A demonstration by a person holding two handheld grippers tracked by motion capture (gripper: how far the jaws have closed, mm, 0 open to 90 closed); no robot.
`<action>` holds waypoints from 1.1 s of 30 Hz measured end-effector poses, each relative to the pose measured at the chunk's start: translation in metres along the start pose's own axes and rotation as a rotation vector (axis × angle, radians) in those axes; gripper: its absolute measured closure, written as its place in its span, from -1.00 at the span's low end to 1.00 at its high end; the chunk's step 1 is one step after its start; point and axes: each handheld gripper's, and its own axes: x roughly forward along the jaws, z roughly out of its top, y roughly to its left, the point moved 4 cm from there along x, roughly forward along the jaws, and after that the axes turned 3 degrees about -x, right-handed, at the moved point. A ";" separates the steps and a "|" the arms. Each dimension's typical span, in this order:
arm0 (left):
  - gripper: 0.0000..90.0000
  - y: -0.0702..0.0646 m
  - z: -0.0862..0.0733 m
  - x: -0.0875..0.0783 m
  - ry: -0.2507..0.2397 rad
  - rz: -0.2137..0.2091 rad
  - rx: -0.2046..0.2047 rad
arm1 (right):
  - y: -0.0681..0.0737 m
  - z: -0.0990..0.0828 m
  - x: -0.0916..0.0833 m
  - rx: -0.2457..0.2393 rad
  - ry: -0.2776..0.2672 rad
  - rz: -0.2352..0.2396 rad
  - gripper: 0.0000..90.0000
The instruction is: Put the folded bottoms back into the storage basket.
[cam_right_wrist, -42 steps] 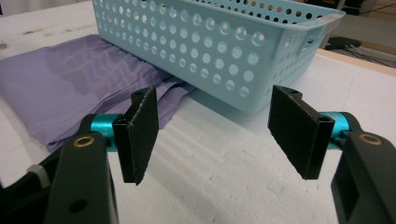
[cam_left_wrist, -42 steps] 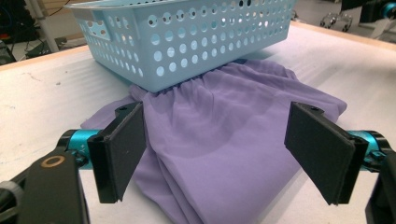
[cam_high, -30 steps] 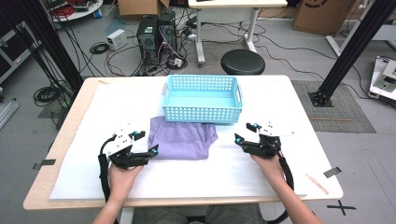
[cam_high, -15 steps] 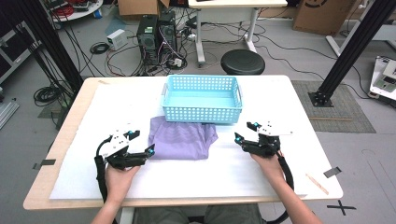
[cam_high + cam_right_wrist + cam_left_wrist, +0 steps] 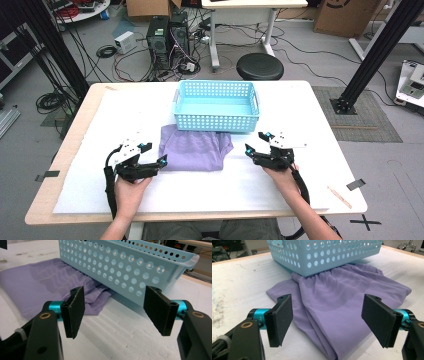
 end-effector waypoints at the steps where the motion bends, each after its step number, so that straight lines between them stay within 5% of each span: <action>1: -0.44 -0.001 0.000 0.001 0.008 0.006 0.000 | 0.001 0.000 0.001 -0.001 -0.001 -0.005 -0.21; 6: -0.44 -0.002 -0.003 0.004 0.052 0.023 -0.026 | 0.009 -0.001 0.004 0.022 -0.003 -0.020 -0.21; 9: -0.43 -0.002 -0.009 0.003 0.102 0.020 -0.099 | 0.021 0.001 0.010 0.045 0.014 0.036 -0.28; 12: -0.43 -0.002 -0.011 0.002 0.118 0.023 -0.120 | 0.029 0.003 0.014 0.062 0.037 0.054 -0.34; 18: -0.36 -0.001 -0.015 0.008 0.193 0.098 -0.131 | 0.054 0.005 0.037 0.101 0.144 0.106 -0.38; 28: -0.18 0.001 -0.020 0.020 0.277 0.123 -0.160 | 0.066 -0.002 0.065 0.177 0.337 0.131 -0.38; 33: -0.08 -0.001 -0.020 0.022 0.303 0.119 -0.173 | 0.071 -0.005 0.069 0.180 0.389 0.158 -0.36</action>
